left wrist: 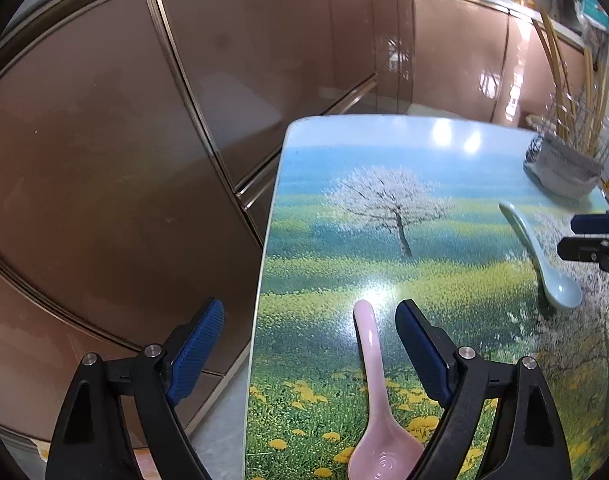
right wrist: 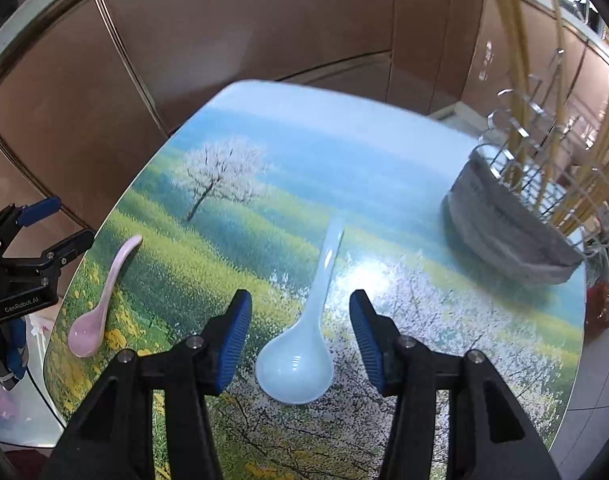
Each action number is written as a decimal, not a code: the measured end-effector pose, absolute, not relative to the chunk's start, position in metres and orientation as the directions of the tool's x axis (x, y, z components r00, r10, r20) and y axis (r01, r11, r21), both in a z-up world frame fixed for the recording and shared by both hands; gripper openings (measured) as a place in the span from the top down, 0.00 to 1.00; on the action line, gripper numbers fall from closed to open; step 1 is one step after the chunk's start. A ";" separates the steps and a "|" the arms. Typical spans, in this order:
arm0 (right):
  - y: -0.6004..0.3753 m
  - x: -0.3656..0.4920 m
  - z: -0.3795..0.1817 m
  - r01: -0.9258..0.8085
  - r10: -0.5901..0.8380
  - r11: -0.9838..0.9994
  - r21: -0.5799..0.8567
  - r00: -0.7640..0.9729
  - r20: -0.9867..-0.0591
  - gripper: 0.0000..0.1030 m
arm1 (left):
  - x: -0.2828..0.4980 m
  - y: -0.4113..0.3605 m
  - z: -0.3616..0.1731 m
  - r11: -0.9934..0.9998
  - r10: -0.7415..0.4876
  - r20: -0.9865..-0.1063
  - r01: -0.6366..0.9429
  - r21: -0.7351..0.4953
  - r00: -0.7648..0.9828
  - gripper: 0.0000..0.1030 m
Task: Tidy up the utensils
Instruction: 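Lower the left tool onto the pink spoon handle while the right tool lowers onto the pale blue spoon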
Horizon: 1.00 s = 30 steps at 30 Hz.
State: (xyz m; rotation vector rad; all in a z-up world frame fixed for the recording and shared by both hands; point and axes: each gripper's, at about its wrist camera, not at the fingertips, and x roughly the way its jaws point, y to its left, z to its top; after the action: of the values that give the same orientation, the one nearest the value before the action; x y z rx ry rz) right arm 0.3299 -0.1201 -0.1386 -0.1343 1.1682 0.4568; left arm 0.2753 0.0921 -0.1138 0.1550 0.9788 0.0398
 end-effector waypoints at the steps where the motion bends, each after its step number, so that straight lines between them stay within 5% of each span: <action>1: -0.119 0.331 -0.140 -0.413 0.280 0.900 0.140 0.300 -0.912 0.52 | 0.276 0.091 -0.115 0.988 0.097 -0.830 0.047 0.146 0.549 0.15; 21: -0.107 0.364 -0.162 -0.384 0.293 0.896 0.221 0.141 -0.946 0.52 | 0.305 0.096 -0.141 0.994 -0.095 -0.942 0.079 -0.073 0.321 0.16; 30: -0.105 0.379 -0.171 -0.367 0.290 0.899 0.241 0.085 -0.953 0.52 | 0.316 0.096 -0.163 0.993 -0.106 -0.970 0.070 -0.093 0.220 0.26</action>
State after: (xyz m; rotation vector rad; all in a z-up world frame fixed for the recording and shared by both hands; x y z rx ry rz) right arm 0.3788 -0.1046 -0.1707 -0.0662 1.4025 0.4902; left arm 0.3158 0.0956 -0.1634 -0.0311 1.3433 -0.1220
